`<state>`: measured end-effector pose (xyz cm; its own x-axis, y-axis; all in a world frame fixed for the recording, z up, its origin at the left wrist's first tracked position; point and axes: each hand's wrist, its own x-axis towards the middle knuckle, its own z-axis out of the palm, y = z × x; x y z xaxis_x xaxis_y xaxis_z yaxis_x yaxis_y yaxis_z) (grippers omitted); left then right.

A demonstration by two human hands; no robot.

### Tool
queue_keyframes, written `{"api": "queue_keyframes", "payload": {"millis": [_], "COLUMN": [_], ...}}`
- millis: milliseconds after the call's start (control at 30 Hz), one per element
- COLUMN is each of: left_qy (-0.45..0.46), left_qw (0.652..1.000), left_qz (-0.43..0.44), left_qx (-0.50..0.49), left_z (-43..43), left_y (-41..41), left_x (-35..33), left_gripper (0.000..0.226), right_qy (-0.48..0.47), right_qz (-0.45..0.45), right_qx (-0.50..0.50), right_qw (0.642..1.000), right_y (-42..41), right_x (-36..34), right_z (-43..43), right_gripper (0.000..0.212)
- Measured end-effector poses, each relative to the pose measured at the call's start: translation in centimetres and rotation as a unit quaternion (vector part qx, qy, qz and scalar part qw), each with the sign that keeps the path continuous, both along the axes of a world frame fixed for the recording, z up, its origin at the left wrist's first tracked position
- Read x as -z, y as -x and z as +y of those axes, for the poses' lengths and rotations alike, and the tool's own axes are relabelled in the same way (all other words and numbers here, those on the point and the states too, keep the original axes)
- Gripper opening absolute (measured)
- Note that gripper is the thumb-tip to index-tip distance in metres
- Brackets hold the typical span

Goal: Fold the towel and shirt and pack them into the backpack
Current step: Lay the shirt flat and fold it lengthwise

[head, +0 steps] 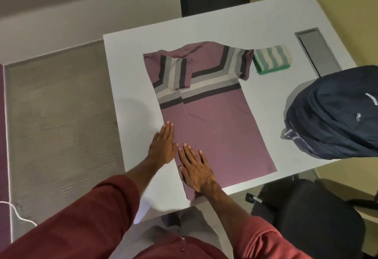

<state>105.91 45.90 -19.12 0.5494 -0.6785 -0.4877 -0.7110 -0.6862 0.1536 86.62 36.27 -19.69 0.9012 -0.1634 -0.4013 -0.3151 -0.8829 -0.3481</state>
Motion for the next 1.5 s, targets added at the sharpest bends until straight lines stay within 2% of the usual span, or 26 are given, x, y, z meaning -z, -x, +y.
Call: {"api": "queue_keyframes", "payload": {"millis": [133, 233, 533, 867, 1233, 1300, 1400, 1500], "left_qy": [-0.060, -0.088, -0.036, 0.026, 0.000, 0.009, 0.033, 0.070], "left_qw": [0.997, 0.995, 0.996, 0.996, 1.000, 1.000, 0.999, 0.997], "left_qz": [-0.024, 0.006, 0.039, 0.007, 0.005, 0.000, -0.016, -0.036], "left_qx": [0.038, 0.057, 0.076, 0.088, 0.030, 0.025, 0.016, -0.010], "left_z": [1.6, 2.4, -0.4, -13.4, -30.8, -33.3, -37.0, -40.4], "left_y": [3.0, 5.2, 11.2, 7.4, 0.5, -0.4, -1.6, -2.8], "left_x": [-0.6, -1.4, -5.4, -5.1, -5.4, -5.4, -5.4, -4.9], "left_gripper": [0.083, 0.080, 0.080, 0.078, 0.075, 0.074, 0.076, 0.078], "right_qy": [0.001, 0.004, 0.033, 0.034, -0.004, -0.001, 0.015, 0.000], "right_qz": [0.015, 0.024, 0.012, 0.006, -0.004, 0.001, 0.026, 0.026], "right_qx": [0.026, 0.042, 0.086, 0.142, 0.199, 0.213, 0.214, 0.227], "right_qw": [1.000, 0.999, 0.996, 0.989, 0.980, 0.977, 0.976, 0.974], "right_y": [2.1, 3.9, 8.9, 8.8, 6.5, 5.5, 4.1, 3.4], "right_x": [-1.8, -4.2, -8.0, -6.3, -4.5, -4.7, -4.8, -4.3], "right_z": [-0.4, -0.6, -5.3, -18.2, -29.9, -31.3, -33.3, -34.2], "right_gripper": [0.068, 0.067, 0.067, 0.071, 0.069, 0.061, 0.036, 0.029]}}
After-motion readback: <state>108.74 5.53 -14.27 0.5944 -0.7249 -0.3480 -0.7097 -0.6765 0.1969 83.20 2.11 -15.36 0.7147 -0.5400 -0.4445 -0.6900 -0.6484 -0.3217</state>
